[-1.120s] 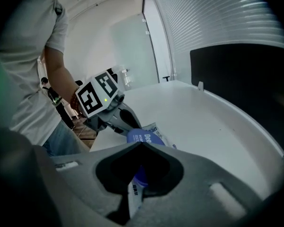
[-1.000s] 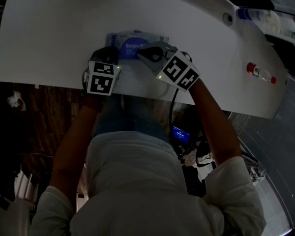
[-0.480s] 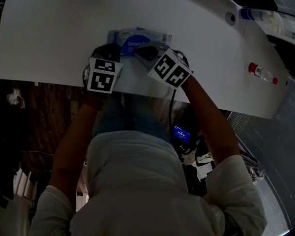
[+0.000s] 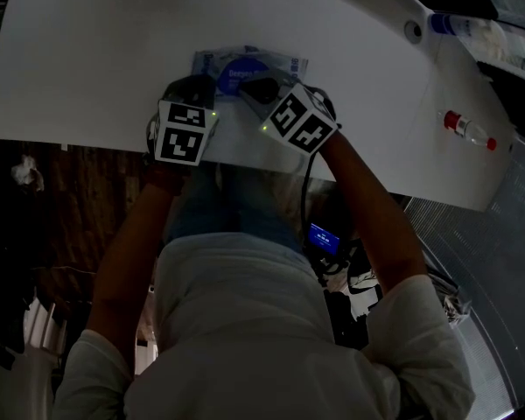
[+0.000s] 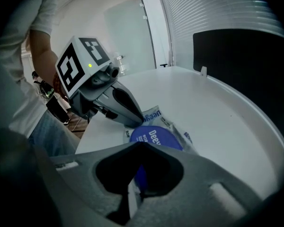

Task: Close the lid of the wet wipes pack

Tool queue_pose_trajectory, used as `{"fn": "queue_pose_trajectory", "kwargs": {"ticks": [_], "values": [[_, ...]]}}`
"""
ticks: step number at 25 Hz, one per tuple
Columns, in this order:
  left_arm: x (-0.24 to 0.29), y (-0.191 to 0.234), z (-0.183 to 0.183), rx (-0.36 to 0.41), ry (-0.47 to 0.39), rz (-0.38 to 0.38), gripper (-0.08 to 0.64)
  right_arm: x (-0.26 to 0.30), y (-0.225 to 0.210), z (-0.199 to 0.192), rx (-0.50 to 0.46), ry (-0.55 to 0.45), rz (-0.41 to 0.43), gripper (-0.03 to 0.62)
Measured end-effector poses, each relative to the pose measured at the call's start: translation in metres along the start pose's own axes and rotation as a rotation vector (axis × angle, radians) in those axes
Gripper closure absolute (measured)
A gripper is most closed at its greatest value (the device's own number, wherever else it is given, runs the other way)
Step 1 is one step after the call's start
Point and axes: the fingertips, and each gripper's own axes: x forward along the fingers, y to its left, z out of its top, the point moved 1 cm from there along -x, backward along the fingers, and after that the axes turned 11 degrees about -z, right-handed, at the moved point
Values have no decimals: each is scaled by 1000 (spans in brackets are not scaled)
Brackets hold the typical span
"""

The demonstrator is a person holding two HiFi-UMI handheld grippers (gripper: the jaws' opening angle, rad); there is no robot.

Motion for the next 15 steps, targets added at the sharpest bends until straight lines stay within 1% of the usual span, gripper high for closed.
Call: {"fn": "queue_pose_trajectory", "kwargs": {"ticks": [4,6,12,15], "values": [[-3,0,2,-24,-5,-10,558,-4,0,4,11,-15,-19,591],[-5,-1,5,-35,-10,-17,558,-10,-2,8,39,-38,-41,591],[-26,-9,26,12,-45,-21,558,-43,-16,29,177,-146,-147,591],[-42,-26,42,20,-95,-65,557,-70,-24,40,288,-222,-214,591]]}}
